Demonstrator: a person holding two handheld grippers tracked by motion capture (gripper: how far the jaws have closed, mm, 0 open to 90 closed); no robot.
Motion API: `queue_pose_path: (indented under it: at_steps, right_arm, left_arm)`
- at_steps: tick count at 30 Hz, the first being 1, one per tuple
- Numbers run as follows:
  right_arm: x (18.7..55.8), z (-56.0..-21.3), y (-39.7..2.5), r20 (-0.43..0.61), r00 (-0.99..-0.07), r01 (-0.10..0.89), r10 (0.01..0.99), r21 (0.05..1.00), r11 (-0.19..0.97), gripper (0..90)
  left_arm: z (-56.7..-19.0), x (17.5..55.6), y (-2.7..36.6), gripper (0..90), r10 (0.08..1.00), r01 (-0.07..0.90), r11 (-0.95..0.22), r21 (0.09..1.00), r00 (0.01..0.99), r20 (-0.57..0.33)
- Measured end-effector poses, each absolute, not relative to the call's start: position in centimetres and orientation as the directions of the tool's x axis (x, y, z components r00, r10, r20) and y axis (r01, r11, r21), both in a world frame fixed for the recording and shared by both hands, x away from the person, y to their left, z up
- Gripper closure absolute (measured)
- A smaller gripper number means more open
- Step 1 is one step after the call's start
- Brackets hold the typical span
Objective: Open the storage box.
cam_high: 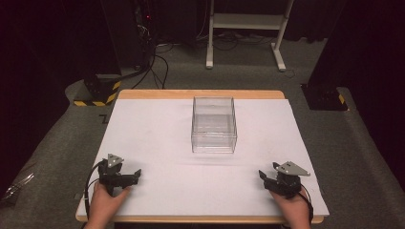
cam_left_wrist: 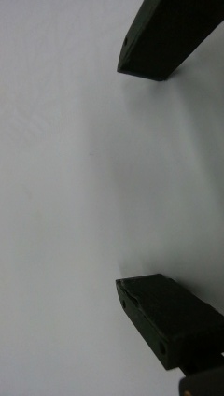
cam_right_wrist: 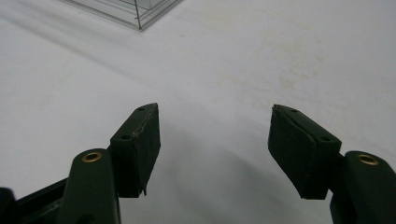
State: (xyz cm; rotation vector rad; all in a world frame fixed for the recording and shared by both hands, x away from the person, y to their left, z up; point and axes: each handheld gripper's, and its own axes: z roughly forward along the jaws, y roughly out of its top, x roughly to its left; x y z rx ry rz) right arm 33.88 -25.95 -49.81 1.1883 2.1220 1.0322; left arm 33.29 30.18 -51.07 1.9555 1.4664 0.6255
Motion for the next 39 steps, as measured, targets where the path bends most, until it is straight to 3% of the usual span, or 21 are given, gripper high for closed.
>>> queue_pose_path:
  at_steps: [39]
  right_arm:
    - [32.2,-48.3,-20.8,-0.055,-0.598,0.384,0.799,0.856,0.347,37.2]
  left_arm:
    - [-51.1,33.3,30.2,0.7,0.962,0.674,-0.199,0.711,0.274,0.010]
